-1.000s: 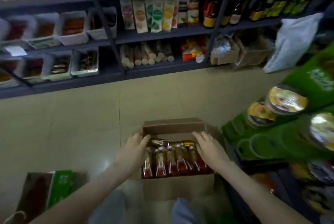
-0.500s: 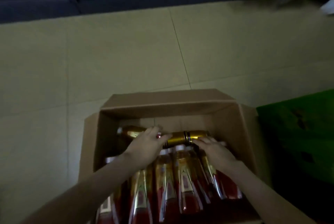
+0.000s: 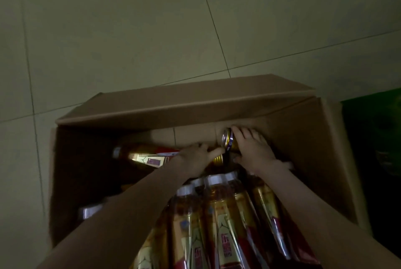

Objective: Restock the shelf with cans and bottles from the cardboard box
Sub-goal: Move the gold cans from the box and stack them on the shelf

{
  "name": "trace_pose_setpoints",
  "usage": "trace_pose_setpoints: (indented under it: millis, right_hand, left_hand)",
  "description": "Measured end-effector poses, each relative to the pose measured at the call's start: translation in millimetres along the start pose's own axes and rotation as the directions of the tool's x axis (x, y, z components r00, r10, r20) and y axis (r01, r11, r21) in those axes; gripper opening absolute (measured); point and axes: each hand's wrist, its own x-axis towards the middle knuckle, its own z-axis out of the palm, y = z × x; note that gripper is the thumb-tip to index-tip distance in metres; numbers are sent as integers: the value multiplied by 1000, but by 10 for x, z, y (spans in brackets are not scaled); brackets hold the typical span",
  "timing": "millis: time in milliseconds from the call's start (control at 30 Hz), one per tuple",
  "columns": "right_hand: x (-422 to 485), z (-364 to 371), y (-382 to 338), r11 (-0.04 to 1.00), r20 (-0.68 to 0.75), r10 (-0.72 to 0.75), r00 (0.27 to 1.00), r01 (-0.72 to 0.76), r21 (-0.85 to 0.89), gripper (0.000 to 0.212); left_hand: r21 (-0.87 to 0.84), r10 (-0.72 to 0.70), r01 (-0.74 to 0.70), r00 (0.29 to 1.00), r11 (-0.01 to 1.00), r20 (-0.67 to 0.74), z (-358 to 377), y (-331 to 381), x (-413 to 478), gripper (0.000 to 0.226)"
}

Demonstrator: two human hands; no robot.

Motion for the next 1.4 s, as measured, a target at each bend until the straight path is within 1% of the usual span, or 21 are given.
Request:
trace_pose_setpoints:
  millis: [67,167,200,267,333,467,533,600,667,733,833,900,933,967,1033,1067,1100,1167,1200,1300,1400]
  right_hand:
    - [89,11,6,999,-23,43,999,-43,-1,78]
    - [80,21,15,997,-65,73,995,-71,28,77]
    - [21,2,11,993,-73,90,993,-84,84,77]
    - [-197,-128,-31,941,-109,185,977,-144,305,77]
    - [-475,-333,-82,835,-138,287,948,-177,520,78]
    - [-1400,-1129,-239,632,-106,392,914,-184,752,82]
    - [-1988,-1629,-328,463,-51,426,904,-169,870,79]
    - [-2632,-2170,-411,275,37,395,918,-157,948,70]
    - [-3308,-2691,-495,143,79,329,941,-133,981,70]
    - [-3994,-3163,-583,23,69,299,952,-80,997,78]
    - [-5031,-3755,-773,-180,26,229,973,16,984,85]
    - [-5705,-4037,-888,-291,-28,216,976,92,952,82]
    - [-6037,-4144,-929,-337,-68,223,972,142,931,79]
    - [-6377,-4236,-967,-372,-112,235,965,196,907,74]
    - [-7056,-4359,-1005,-395,-211,269,940,308,866,65]
    - [-7405,-4391,-1017,-390,-263,288,921,364,846,68]
    - [-7750,-4397,-1018,-374,-308,313,899,415,830,77]
    - [-8450,-4333,-1005,-319,-382,382,841,508,800,90]
    - [-8786,-4271,-990,-291,-408,422,810,547,785,89]
    - [-9857,-3925,-983,-223,-456,573,681,665,713,63]
    - [-10920,-3405,-969,-165,-465,702,539,759,630,57]
  left_hand:
    - [73,-36,33,999,997,38,41,-15,68,87]
    - [176,-43,42,999,983,-2,26,-40,49,86]
    - [150,-43,49,998,987,-42,-15,-38,-20,83]
    - [37,-24,29,991,999,-134,-192,9,-260,78]
    - [-72,-26,10,974,997,-225,-460,127,-619,79]
    - [-323,-87,-10,955,946,-283,-1280,504,-1682,86]
    - [-458,-130,-16,950,889,-285,-1747,718,-2274,87]
    - [-581,-163,-33,946,813,-282,-2227,935,-2841,89]
    - [-690,-192,-60,940,721,-282,-2673,1161,-3395,88]
    - [-768,-229,-91,926,634,-300,-3148,1453,-3958,89]
    - [-851,-261,-139,916,506,-305,-3807,1988,-4726,105]
    - [-881,-223,-167,931,442,-288,-4194,2432,-5226,115]
    - [-887,-172,-193,942,419,-286,-4357,2669,-5469,113]
    - [-891,-107,-234,949,389,-296,-4493,2906,-5701,102]
    - [-880,36,-316,945,354,-324,-4707,3408,-6168,56]
    - [-868,107,-348,937,354,-332,-4761,3660,-6380,41]
    - [-855,177,-385,923,349,-343,-4776,3909,-6573,36]
    - [-826,290,-449,886,341,-362,-4721,4408,-6928,37]
    - [-813,331,-476,868,336,-371,-4667,4646,-7073,42]
    - [-796,449,-539,804,276,-389,-4352,5453,-7518,56]
    - [-782,552,-576,743,238,-379,-3883,6338,-7978,58]
